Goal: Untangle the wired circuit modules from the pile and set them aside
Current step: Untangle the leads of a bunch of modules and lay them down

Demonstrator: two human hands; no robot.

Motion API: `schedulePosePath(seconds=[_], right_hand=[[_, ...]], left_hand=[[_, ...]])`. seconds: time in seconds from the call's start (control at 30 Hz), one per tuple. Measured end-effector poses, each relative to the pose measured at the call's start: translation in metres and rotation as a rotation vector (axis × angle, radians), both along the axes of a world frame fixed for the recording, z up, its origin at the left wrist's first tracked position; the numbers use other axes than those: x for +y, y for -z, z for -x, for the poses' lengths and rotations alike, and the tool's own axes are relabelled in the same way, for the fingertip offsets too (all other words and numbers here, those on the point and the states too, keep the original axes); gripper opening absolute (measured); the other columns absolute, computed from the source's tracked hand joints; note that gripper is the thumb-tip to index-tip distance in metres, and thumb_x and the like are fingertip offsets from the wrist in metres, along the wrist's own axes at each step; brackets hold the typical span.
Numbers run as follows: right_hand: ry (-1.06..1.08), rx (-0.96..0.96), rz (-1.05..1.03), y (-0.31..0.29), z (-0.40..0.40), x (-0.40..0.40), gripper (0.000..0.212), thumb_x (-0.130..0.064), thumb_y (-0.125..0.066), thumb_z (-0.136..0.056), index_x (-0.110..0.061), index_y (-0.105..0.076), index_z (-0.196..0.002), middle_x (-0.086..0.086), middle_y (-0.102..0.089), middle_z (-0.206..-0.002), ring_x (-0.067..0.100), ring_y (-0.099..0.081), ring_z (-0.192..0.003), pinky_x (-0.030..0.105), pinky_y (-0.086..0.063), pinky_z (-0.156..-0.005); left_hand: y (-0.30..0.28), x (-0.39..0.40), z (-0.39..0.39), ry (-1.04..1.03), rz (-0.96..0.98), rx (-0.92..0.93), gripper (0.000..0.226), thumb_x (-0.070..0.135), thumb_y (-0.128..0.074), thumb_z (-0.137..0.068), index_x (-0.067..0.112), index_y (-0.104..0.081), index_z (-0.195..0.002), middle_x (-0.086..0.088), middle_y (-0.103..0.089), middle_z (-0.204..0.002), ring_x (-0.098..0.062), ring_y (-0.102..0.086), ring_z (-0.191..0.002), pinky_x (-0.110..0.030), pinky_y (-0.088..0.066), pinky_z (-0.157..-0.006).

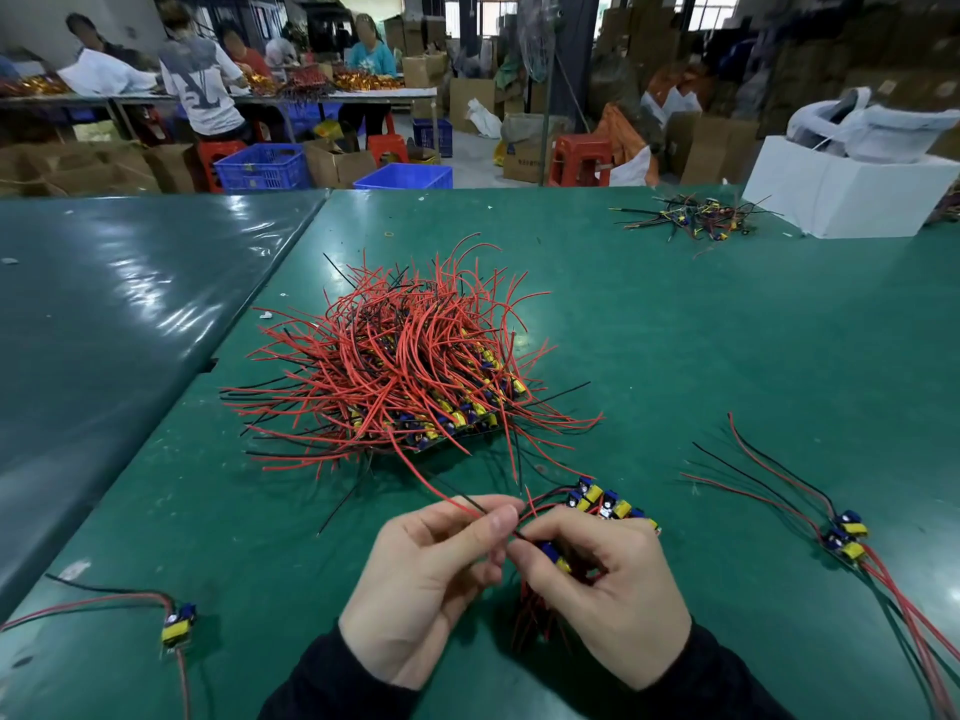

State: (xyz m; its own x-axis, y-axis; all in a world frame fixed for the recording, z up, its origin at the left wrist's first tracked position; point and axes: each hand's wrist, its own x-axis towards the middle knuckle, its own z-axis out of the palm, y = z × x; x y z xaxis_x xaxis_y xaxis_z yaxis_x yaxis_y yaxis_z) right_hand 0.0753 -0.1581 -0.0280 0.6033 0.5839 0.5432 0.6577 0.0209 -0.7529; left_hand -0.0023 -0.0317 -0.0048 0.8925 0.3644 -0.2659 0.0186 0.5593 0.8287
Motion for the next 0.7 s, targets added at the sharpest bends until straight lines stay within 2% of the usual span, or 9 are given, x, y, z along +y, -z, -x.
schedulePosePath(seconds=[0.13,0.2,0.33,0.47,0.57,0.7], right_hand=[[-0.044,0.067,0.002,0.001,0.0,-0.001,0.012,-0.016,-0.068,-0.082,-0.02,-0.067,-0.07,-0.012,-0.058,-0.058,0.004,-0.046,-0.048,0.019,-0.038,-0.049],[-0.05,0.065,0.011,0.0,-0.001,-0.001,0.015,-0.017,-0.067,-0.082,-0.024,-0.066,-0.069,-0.013,-0.055,-0.056,0.005,-0.043,-0.047,0.02,-0.037,-0.049],[-0.084,0.087,0.051,-0.002,-0.001,-0.002,0.012,-0.021,-0.068,-0.081,-0.019,-0.064,-0.07,-0.009,-0.057,-0.057,0.013,-0.045,-0.048,0.025,-0.039,-0.049],[-0.069,0.113,0.059,-0.002,0.001,-0.003,0.012,-0.024,-0.069,-0.078,-0.02,-0.064,-0.069,-0.011,-0.049,-0.051,0.004,-0.037,-0.045,0.017,-0.032,-0.047],[-0.106,0.15,0.057,-0.002,0.003,-0.003,0.011,-0.028,-0.069,-0.078,-0.02,-0.065,-0.07,-0.001,-0.052,-0.05,0.008,-0.04,-0.043,0.017,-0.033,-0.047],[-0.157,0.146,0.055,-0.003,0.007,-0.002,0.01,-0.026,-0.069,-0.078,-0.021,-0.065,-0.072,0.0,-0.054,-0.051,0.005,-0.04,-0.043,0.016,-0.033,-0.048]], left_hand=[[0.004,0.0,0.0,0.019,-0.086,-0.007,0.021,0.01,-0.073,-0.049,0.001,-0.076,-0.067,-0.009,-0.061,-0.053,-0.006,-0.05,-0.04,-0.014,-0.043,-0.04],[0.005,-0.001,-0.002,0.001,-0.189,-0.021,0.022,0.014,-0.076,-0.046,0.003,-0.076,-0.065,-0.011,-0.063,-0.054,-0.007,-0.049,-0.04,-0.015,-0.042,-0.04],[0.008,0.002,-0.002,-0.043,-0.3,-0.042,0.024,0.022,-0.076,-0.047,0.004,-0.076,-0.063,-0.012,-0.063,-0.054,-0.009,-0.049,-0.04,-0.016,-0.041,-0.038],[0.001,0.013,0.001,-0.055,-0.253,-0.062,0.02,0.021,-0.068,-0.061,0.003,-0.076,-0.067,-0.008,-0.062,-0.056,-0.009,-0.053,-0.044,-0.015,-0.043,-0.041],[-0.005,0.029,0.003,-0.152,-0.236,-0.07,0.02,0.019,-0.062,-0.067,0.005,-0.076,-0.066,-0.005,-0.06,-0.055,-0.007,-0.053,-0.045,-0.014,-0.043,-0.043],[-0.009,0.033,0.005,-0.2,-0.243,-0.086,0.022,0.019,-0.06,-0.071,0.005,-0.076,-0.065,-0.004,-0.058,-0.056,-0.008,-0.052,-0.045,-0.016,-0.044,-0.042]])
